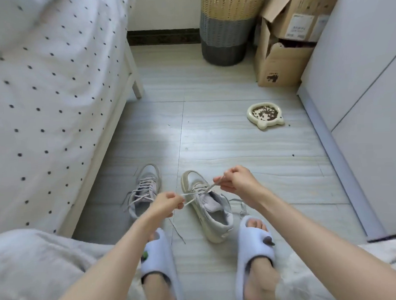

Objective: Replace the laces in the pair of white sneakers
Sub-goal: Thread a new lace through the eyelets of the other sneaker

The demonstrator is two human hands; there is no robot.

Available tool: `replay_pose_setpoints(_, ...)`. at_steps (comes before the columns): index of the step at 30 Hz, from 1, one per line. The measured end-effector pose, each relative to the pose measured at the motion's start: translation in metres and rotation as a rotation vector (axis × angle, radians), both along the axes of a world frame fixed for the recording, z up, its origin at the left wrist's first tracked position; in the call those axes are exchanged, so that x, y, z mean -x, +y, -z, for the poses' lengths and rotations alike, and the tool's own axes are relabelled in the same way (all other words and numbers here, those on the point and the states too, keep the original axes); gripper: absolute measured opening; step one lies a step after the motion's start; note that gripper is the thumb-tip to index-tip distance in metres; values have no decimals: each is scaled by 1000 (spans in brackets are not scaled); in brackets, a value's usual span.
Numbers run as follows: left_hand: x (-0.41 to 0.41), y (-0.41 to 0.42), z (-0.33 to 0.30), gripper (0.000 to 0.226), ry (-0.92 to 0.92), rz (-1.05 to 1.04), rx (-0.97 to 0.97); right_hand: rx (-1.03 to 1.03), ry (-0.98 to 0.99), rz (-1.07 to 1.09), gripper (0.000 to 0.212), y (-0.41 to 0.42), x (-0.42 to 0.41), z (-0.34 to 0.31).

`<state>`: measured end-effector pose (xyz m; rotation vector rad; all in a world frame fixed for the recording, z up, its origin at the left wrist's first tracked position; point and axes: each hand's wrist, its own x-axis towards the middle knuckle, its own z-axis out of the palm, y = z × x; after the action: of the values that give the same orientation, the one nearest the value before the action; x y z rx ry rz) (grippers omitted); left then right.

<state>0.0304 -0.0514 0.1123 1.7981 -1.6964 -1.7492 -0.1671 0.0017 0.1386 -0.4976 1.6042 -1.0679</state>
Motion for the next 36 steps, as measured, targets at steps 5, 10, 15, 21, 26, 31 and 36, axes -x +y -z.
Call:
replay_pose_setpoints(5, -2, 18, 5, 19, 49, -24, -27, 103, -89, 28, 21, 19, -14, -27)
replay_pose_setpoints(10, -17, 27, 24, 15, 29, -95, -94, 135, -62, 52, 22, 20, -10, -43)
replay_pose_setpoints(15, -18, 41, 50, 13, -48, -118, -179, 124, 153, -110, 20, 6, -1, -34)
replay_pose_setpoints(21, -14, 63, 90, 11, -118, -93, -189, -251, 1273, -1028, 27, 31, 8, 1)
replay_pose_setpoints(26, -22, 46, 75, 15, -272, -51, 114, -497, 1098, -1195, 31, 45, 7, 13)
replay_pose_setpoints(31, -37, 25, 69, 7, 24, -409, 88, -264, 776, -1082, 19, 43, -22, 16)
replay_pose_setpoints(36, -31, 45, 78, 18, 69, -320, -120, 13, 452, -720, 17, 16, -44, -22)
